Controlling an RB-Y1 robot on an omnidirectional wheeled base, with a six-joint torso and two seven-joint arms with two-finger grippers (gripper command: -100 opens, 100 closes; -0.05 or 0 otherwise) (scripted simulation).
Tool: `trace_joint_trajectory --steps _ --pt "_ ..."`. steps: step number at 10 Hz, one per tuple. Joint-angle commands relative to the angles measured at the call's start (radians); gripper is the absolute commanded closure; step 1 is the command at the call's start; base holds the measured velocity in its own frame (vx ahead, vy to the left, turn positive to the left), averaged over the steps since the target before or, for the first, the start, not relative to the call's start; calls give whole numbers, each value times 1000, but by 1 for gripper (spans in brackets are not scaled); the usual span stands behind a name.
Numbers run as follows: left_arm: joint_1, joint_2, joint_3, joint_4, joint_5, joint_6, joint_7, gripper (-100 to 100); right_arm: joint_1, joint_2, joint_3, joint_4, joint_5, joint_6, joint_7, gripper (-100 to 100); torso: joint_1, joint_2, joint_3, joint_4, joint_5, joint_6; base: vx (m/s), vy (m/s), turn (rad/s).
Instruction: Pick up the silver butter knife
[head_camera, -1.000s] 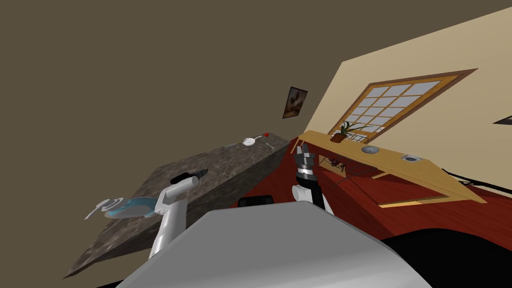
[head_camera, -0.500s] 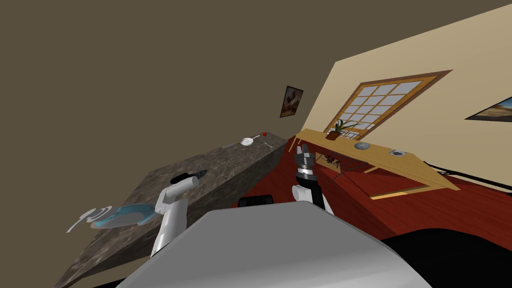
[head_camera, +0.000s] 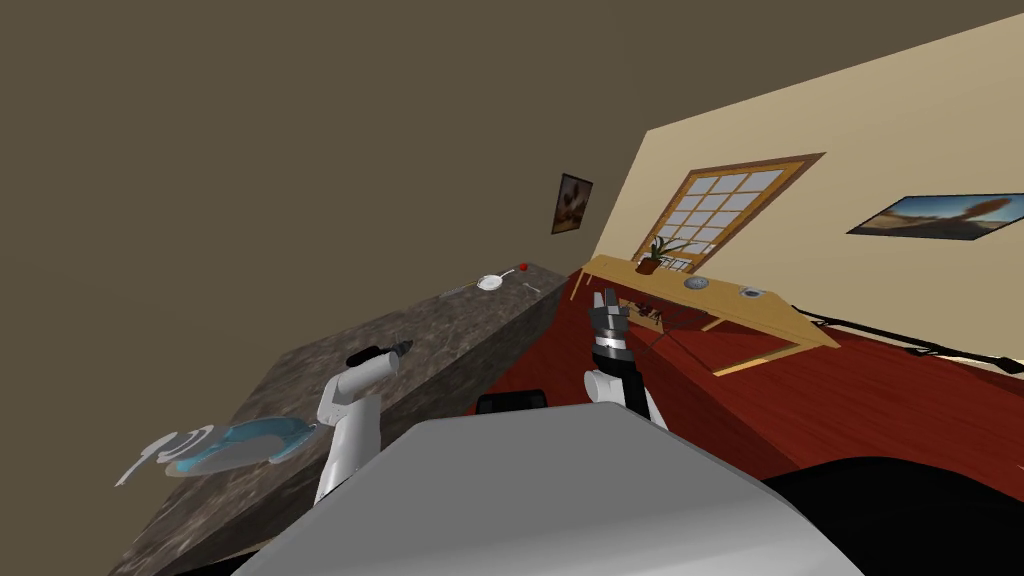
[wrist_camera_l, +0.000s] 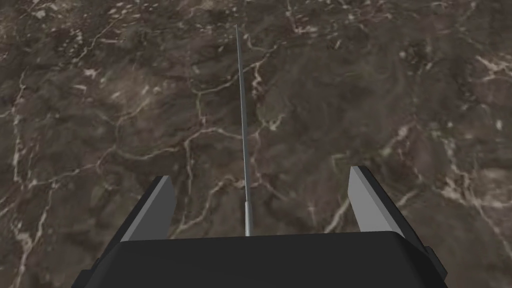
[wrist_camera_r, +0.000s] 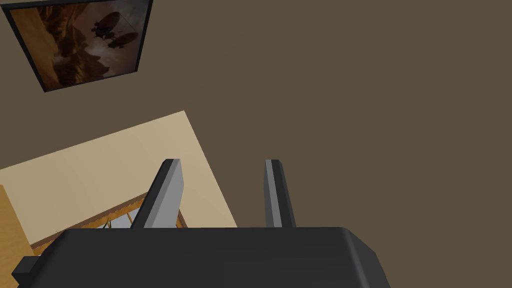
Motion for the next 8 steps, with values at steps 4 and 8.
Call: trace_joint_trajectory --steps 4,8 --pt "-11 -8 11 16 -26 -9 16 100 0 0 0 0 0 0 0 0 -2 -2 -1 0 0 0 -29 31 -60" --pt "-11 -9 13 16 -25 -9 21 0 0 0 0 0 0 0 0 0 -4 -4 -3 -2 -2 1 0 0 3"
